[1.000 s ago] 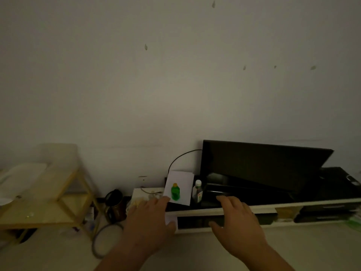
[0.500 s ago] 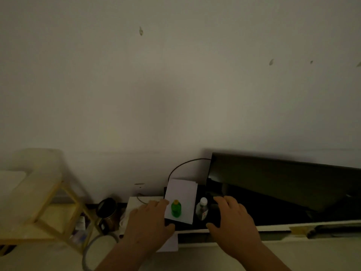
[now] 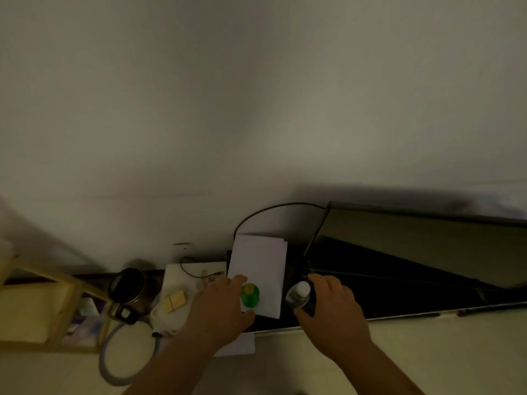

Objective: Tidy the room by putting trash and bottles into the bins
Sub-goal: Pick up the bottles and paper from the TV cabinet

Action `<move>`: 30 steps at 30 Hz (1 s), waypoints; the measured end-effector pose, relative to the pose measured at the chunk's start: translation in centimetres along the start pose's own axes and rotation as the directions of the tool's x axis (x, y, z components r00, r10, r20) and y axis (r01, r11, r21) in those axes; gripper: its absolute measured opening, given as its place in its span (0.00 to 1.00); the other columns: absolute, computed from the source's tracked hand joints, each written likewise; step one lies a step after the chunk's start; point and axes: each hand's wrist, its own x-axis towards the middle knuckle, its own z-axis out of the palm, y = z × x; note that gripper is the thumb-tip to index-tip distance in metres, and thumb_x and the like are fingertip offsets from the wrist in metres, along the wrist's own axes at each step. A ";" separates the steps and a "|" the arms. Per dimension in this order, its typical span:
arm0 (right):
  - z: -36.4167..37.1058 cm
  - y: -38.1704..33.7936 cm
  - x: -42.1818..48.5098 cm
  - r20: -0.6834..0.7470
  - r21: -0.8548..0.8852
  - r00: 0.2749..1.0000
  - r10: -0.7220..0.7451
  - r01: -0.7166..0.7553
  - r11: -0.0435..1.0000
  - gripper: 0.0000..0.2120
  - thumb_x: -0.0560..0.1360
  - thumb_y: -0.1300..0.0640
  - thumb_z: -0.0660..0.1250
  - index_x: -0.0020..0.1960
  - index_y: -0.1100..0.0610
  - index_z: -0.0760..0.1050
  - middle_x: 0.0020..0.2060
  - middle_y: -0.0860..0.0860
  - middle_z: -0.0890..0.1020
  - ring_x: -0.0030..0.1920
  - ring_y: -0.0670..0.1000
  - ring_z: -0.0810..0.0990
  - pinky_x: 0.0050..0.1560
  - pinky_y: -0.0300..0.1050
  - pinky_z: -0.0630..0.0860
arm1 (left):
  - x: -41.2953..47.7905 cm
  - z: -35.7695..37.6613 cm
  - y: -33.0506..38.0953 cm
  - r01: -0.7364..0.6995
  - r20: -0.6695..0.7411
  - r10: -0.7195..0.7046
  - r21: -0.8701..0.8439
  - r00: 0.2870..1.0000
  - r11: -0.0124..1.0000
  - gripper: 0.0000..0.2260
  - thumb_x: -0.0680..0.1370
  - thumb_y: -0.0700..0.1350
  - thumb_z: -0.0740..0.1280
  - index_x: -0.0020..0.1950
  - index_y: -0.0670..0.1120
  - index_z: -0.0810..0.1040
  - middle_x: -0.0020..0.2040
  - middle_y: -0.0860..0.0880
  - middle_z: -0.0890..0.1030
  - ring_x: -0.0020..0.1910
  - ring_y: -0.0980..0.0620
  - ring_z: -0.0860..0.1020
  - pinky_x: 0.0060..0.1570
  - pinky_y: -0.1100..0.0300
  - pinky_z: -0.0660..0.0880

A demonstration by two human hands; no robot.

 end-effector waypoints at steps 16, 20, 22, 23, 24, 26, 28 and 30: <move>17.4 7.9 12.4 0.140 0.099 0.990 0.026 -0.040 0.994 0.29 0.76 0.46 0.69 0.72 0.43 0.59 0.70 0.47 0.66 0.63 0.51 0.72 0.57 0.45 0.77 | 14.2 16.8 -3.6 0.114 0.071 -0.109 -0.074 0.991 0.991 0.32 0.75 0.48 0.71 0.74 0.60 0.62 0.67 0.53 0.73 0.59 0.51 0.76 0.57 0.57 0.75; 17.0 7.9 13.1 0.147 0.086 0.989 0.026 -0.039 0.996 0.24 0.78 0.50 0.66 0.71 0.44 0.62 0.64 0.48 0.73 0.57 0.49 0.75 0.53 0.41 0.75 | 14.5 16.4 -3.5 0.114 0.096 -0.105 -0.092 0.990 0.989 0.30 0.75 0.45 0.71 0.74 0.60 0.64 0.65 0.53 0.74 0.56 0.53 0.78 0.53 0.63 0.74; 15.7 7.5 13.1 0.175 0.080 0.984 0.023 -0.038 0.996 0.23 0.79 0.50 0.65 0.71 0.45 0.63 0.63 0.48 0.74 0.55 0.48 0.75 0.52 0.39 0.74 | 14.1 15.0 -3.1 0.115 0.101 -0.105 -0.102 0.989 0.988 0.31 0.75 0.46 0.72 0.74 0.60 0.63 0.64 0.53 0.74 0.55 0.53 0.77 0.53 0.63 0.75; 14.9 7.2 13.0 0.184 0.086 0.983 0.015 -0.031 0.996 0.23 0.79 0.50 0.66 0.71 0.45 0.64 0.62 0.48 0.75 0.53 0.47 0.75 0.51 0.37 0.73 | 13.7 14.0 -2.9 0.113 0.101 -0.102 -0.110 0.990 0.988 0.31 0.75 0.47 0.72 0.74 0.60 0.63 0.63 0.53 0.75 0.55 0.53 0.77 0.54 0.61 0.77; 13.8 6.8 12.7 0.191 0.097 0.982 -0.002 -0.017 0.995 0.23 0.78 0.49 0.66 0.70 0.45 0.64 0.60 0.48 0.75 0.51 0.45 0.74 0.49 0.35 0.72 | 13.2 12.7 -2.7 0.107 0.098 -0.096 -0.118 0.991 0.987 0.31 0.74 0.48 0.72 0.74 0.60 0.62 0.63 0.53 0.75 0.55 0.53 0.77 0.54 0.59 0.78; 11.1 5.5 12.1 0.199 0.116 0.979 -0.045 0.022 0.993 0.21 0.77 0.47 0.67 0.67 0.44 0.66 0.57 0.46 0.76 0.45 0.43 0.70 0.42 0.32 0.68 | 11.9 9.3 -2.2 0.093 0.084 -0.082 -0.132 0.993 0.987 0.31 0.74 0.50 0.72 0.73 0.61 0.62 0.62 0.54 0.74 0.55 0.54 0.76 0.52 0.61 0.76; 7.7 3.6 11.6 0.207 0.124 0.975 -0.083 0.058 0.991 0.21 0.76 0.45 0.66 0.67 0.43 0.65 0.56 0.46 0.77 0.45 0.43 0.71 0.42 0.34 0.68 | 10.3 5.2 -1.9 0.076 0.056 -0.069 -0.149 0.996 0.986 0.29 0.73 0.53 0.73 0.71 0.62 0.64 0.62 0.55 0.74 0.56 0.55 0.75 0.52 0.63 0.73; 4.2 1.2 10.7 0.203 0.133 0.972 -0.120 0.094 0.987 0.23 0.76 0.44 0.65 0.69 0.43 0.63 0.58 0.46 0.76 0.50 0.45 0.75 0.48 0.36 0.70 | 8.4 0.9 -1.4 0.048 0.018 -0.046 -0.167 0.999 0.985 0.27 0.73 0.56 0.72 0.69 0.61 0.67 0.60 0.56 0.74 0.54 0.57 0.75 0.50 0.65 0.71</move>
